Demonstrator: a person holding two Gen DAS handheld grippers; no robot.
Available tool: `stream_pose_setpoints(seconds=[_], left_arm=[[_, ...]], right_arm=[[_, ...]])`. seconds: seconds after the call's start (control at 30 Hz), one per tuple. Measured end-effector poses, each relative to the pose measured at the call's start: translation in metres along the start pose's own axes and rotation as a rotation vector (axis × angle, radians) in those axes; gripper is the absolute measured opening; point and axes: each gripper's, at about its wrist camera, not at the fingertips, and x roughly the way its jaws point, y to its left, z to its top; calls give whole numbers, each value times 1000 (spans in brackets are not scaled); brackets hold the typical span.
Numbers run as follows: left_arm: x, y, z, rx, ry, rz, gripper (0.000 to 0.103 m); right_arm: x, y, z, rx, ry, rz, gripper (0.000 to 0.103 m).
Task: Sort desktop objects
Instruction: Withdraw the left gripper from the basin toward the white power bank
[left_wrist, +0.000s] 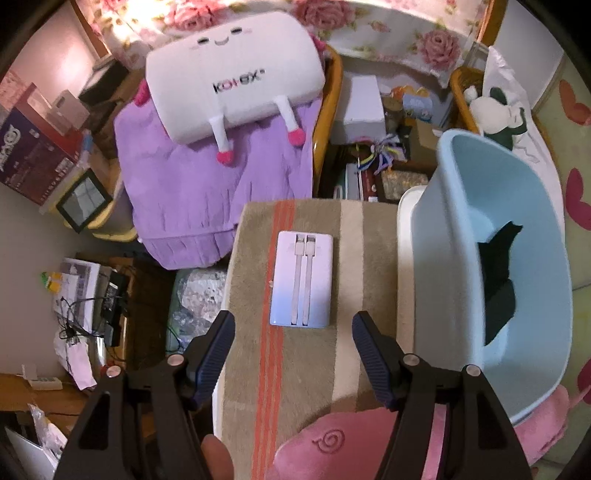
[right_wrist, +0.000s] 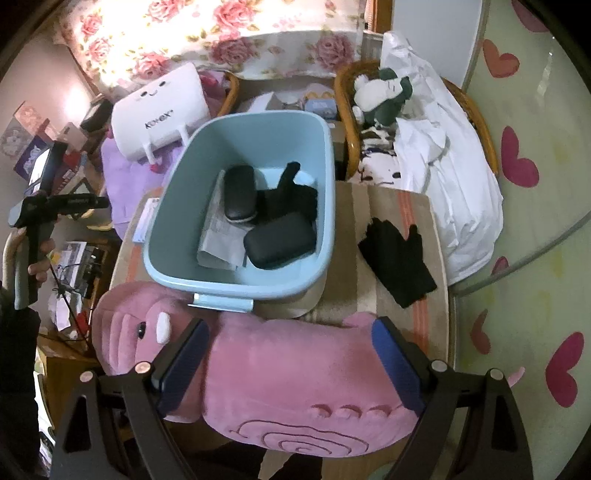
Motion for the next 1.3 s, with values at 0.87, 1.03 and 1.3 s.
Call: stream_pose_setpoints(seconds=[0.87, 1.03, 1.3], left_arm=[[129, -5, 16, 6, 187, -50, 70], [138, -14, 13, 34, 202, -36, 70], [146, -13, 10, 22, 212, -7, 74]], right_arm=[[47, -60, 6, 169, 66, -118, 92], [53, -72, 5, 191, 88, -103, 92], [57, -64, 3, 153, 105, -98, 92]])
